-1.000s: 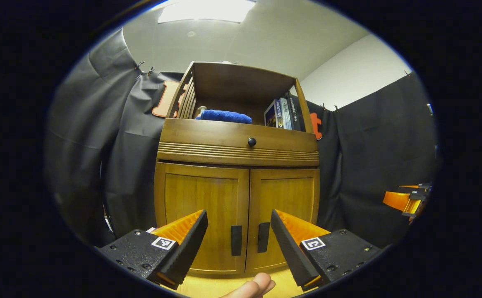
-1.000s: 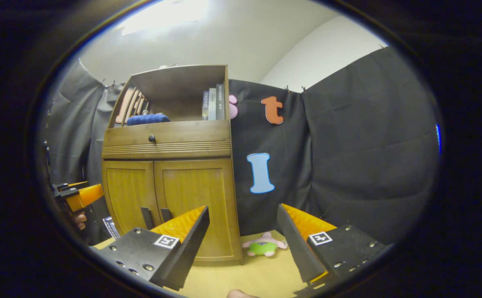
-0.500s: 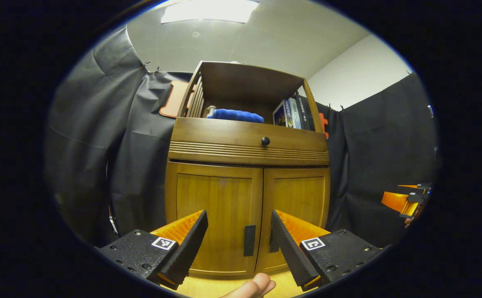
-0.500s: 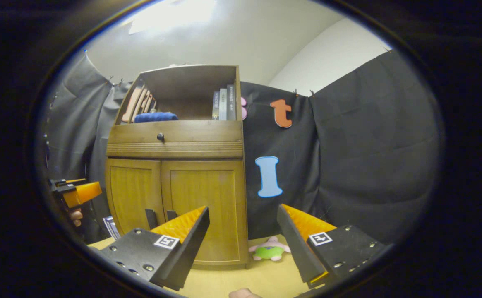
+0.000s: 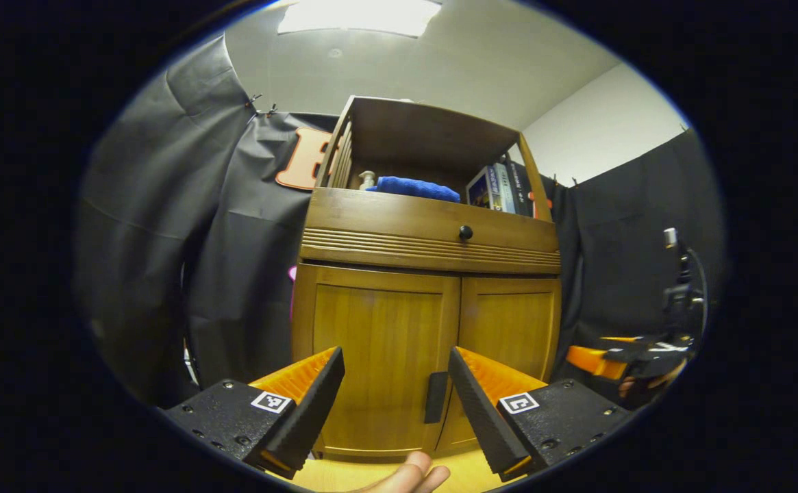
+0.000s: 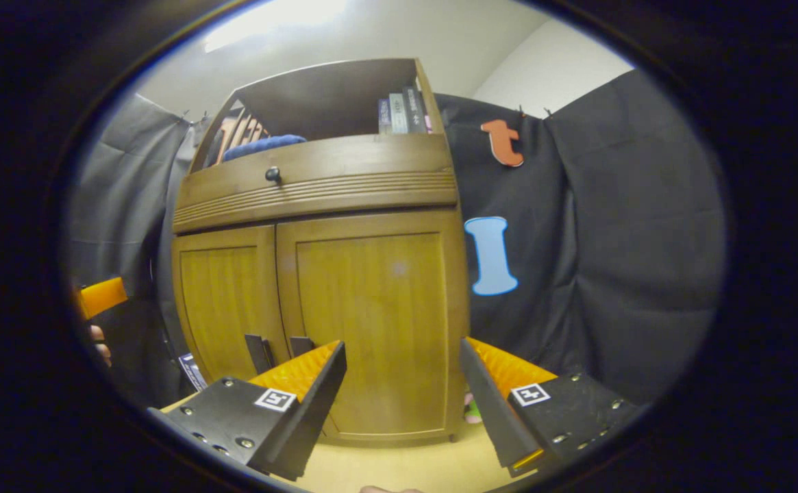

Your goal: Open the right door of the double-door shoe cabinet with the right hand, and open the left door with the left hand.

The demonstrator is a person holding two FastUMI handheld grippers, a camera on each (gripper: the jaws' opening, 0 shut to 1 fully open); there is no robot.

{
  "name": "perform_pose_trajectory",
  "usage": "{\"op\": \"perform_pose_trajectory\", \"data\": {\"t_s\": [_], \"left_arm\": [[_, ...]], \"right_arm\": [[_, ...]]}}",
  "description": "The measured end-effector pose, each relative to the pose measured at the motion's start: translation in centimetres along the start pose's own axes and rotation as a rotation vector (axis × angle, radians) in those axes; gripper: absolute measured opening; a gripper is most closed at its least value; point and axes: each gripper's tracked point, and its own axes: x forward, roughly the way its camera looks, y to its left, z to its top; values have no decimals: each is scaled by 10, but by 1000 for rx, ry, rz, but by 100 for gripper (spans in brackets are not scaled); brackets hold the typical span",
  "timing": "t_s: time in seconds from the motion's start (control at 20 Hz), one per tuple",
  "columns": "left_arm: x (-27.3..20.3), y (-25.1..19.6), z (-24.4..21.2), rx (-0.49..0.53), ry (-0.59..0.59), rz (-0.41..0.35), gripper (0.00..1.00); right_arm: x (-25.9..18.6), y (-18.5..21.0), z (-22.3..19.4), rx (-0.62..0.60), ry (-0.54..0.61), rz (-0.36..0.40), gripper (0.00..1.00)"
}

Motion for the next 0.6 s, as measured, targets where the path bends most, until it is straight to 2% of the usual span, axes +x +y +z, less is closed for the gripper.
{"op": "perform_pose_trajectory", "data": {"t_s": [0.05, 0.1, 0.2, 0.25, 0.3, 0.45, 0.5, 0.55, 0.6], "left_arm": [[-3, -4, -8, 1, 26, -29, 90], [-7, -7, -17, 3, 45, -56, 94], [-10, 6, -28, 7, 51, -36, 91], [-9, 15, -33, -7, 45, -16, 93], [-5, 19, -36, -27, 54, -8, 92], [4, 30, -45, -36, 87, 0, 87], [5, 36, -48, -35, 89, 1, 94], [4, 37, -51, -39, 98, -1, 88], [4, 34, -51, -30, 101, -14, 94]], "right_arm": [[14, 13, -10, 10, 18, 24, 98], [27, 29, -18, 14, 38, 54, 99], [47, 55, -30, -1, 56, 94, 98], [54, 66, -33, -12, 56, 110, 94], [60, 76, -38, -28, 60, 123, 100], [80, 97, -63, -67, 99, 119, 98], [86, 101, -71, -67, 117, 119, 98], [92, 107, -83, -50, 142, 122, 98], [99, 111, -92, -35, 163, 127, 94]]}}
